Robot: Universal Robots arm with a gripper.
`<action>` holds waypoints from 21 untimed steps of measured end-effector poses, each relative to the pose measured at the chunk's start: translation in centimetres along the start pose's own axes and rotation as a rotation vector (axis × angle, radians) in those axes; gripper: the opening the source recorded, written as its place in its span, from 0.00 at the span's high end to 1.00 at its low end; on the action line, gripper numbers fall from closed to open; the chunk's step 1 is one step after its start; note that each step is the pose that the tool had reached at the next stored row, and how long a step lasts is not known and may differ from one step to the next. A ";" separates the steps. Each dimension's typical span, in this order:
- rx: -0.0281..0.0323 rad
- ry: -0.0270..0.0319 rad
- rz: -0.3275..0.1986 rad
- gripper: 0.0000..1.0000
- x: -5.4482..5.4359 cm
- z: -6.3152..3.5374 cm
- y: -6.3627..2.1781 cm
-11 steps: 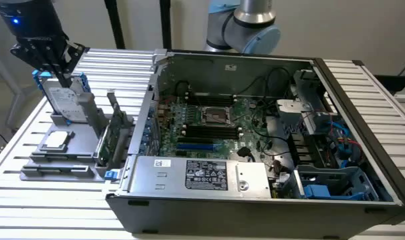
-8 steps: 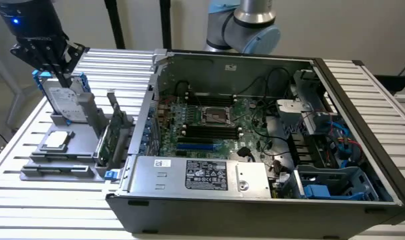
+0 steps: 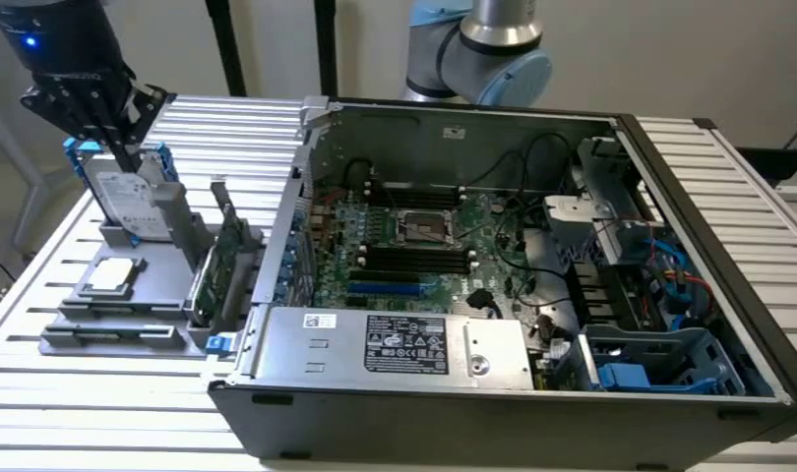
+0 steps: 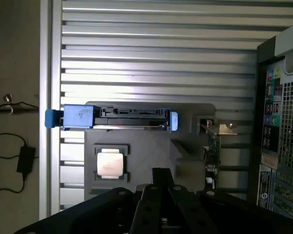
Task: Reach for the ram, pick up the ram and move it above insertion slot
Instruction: 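Reach for the ram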
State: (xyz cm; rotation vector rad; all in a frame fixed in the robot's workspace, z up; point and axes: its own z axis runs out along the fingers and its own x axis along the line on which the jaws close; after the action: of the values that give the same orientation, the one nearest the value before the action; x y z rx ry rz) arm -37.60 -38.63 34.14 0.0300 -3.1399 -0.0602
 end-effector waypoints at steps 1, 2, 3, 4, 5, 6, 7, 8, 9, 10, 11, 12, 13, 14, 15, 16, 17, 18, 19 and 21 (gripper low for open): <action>-0.0002 -0.0001 0.000 0.89 0.0 -0.01 -0.31; -0.0003 0.0000 0.000 0.89 0.0 -0.03 -0.74; -0.0004 -0.0001 0.000 0.89 0.0 -0.05 -1.22; -0.0003 -0.0001 0.000 0.89 0.0 -0.06 -1.64; -0.0004 -0.0002 0.000 0.89 0.1 -0.08 -2.09; -0.0003 0.0000 0.000 0.89 0.1 -0.10 -2.55; -0.0003 0.0000 0.000 0.89 0.2 -0.12 -3.02; -0.0003 -0.0001 0.000 0.89 0.3 -0.13 -3.47; -0.0003 -0.0001 0.000 0.89 0.3 -0.15 -3.92; -0.0002 0.0001 0.000 0.89 0.4 -0.17 -4.37; -0.0003 -0.0002 0.000 0.89 0.5 -0.16 -4.82; -0.0002 0.0000 0.000 0.89 0.6 -0.16 -5.28; -0.0003 -0.0001 0.000 0.89 0.7 -0.14 -5.73; -0.0002 0.0000 0.000 0.89 0.8 -0.13 -6.17; -0.0003 -0.0002 0.000 0.89 0.9 -0.10 -6.62; -0.0003 -0.0001 0.000 0.89 1.0 -0.09 -7.07; -0.0003 -0.0001 0.000 0.89 1.1 -0.07 -7.56; -0.0003 -0.0001 0.000 0.89 1.2 -0.05 -8.01; -0.0003 -0.0001 0.000 0.89 1.3 -0.03 -8.46; -0.0003 -0.0001 0.000 0.89 1.3 -0.01 -9.36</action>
State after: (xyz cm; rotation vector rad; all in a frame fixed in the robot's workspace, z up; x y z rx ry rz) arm -38.73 -48.01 33.80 0.0300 -3.1400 -0.0607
